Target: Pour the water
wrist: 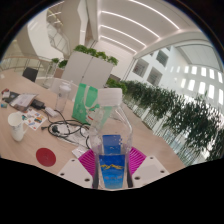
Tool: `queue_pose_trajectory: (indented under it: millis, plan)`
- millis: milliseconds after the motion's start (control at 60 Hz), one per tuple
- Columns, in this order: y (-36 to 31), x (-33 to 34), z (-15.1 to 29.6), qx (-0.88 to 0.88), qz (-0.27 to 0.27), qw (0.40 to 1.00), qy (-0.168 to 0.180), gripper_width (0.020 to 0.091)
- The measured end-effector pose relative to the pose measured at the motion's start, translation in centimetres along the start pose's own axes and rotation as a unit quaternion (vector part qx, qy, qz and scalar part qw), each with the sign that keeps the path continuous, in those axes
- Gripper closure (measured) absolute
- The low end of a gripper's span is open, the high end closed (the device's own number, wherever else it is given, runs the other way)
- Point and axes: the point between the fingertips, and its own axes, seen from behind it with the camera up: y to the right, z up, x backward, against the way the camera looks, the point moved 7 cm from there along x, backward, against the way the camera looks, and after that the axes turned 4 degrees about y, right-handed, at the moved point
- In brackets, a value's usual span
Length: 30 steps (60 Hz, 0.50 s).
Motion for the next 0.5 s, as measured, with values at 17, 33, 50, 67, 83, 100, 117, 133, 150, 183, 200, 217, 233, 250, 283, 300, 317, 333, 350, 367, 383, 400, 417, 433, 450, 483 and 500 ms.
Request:
queue_pose_trajectory:
  millis: [17,33,50,67,83,100,117,133,150,183,200,217,233,250,283,300,317,333,350,367,383,400,417,433,450,483,500]
  plan:
    - [-0.7,0.0,1.2,0.027,0.000,1.000,0.006,0.0720]
    - [-1.6,0.0,2.2,0.053,0.000,0.999,0.010,0.0721]
    - [-2.4,0.0,3.2,0.079,0.000,0.997,0.015,0.0720]
    - [-2.2,0.7,4.5,0.106,0.004,0.994,0.018,0.0720]
    - [-3.2,0.5,5.4,0.133,0.002,0.991,0.020,0.0720]
    - [-3.2,0.9,6.3,0.160,0.004,0.987,0.022,0.0720]
    - [-5.0,-0.4,6.5,0.185,0.003,0.982,0.023,0.0720]
    - [-6.1,-0.4,7.2,0.214,0.001,0.976,0.025,0.0720]
    - [-7.1,-0.4,7.9,0.243,0.000,0.970,0.028,0.0720]
    - [-9.6,-0.6,9.0,0.299,-0.008,0.954,0.033,0.0720]
    - [-10.7,-0.9,9.4,0.329,-0.016,0.944,0.033,0.0722]
    - [-10.3,0.7,10.2,0.364,-0.021,0.930,0.030,0.0722]
    - [-12.3,-0.8,9.9,0.393,-0.034,0.918,0.030,0.0722]
    - [-13.2,-0.9,10.0,0.424,-0.039,0.904,0.027,0.0720]
    - [-15.5,-1.0,10.0,0.481,-0.035,0.876,0.022,0.0719]
    - [-16.7,-1.1,9.9,0.506,-0.030,0.862,0.020,0.0722]
    - [-16.9,-1.1,10.0,0.529,-0.022,0.848,0.019,0.0721]
    - [-17.7,-1.1,9.9,0.552,-0.019,0.834,0.016,0.0723]
    - [-18.5,-1.1,9.8,0.574,-0.016,0.818,0.014,0.0722]
    - [-19.1,-1.2,9.8,0.596,-0.015,0.803,0.012,0.0722]
    - [-19.7,-1.2,9.8,0.617,-0.015,0.787,0.010,0.0722]
    - [-20.1,-1.3,9.7,0.638,-0.017,0.770,0.008,0.0723]
    - [-20.5,-1.4,9.7,0.657,-0.019,0.754,0.005,0.0721]
    - [-20.5,-0.9,9.8,0.676,-0.017,0.737,0.001,0.0722]
    - [-20.2,-2.1,10.5,0.695,0.000,0.719,-0.004,0.0720]
    - [-20.6,-2.2,10.4,0.723,0.000,0.691,-0.012,0.0720]
    - [-20.9,-2.2,10.4,0.736,0.000,0.677,-0.015,0.0721]
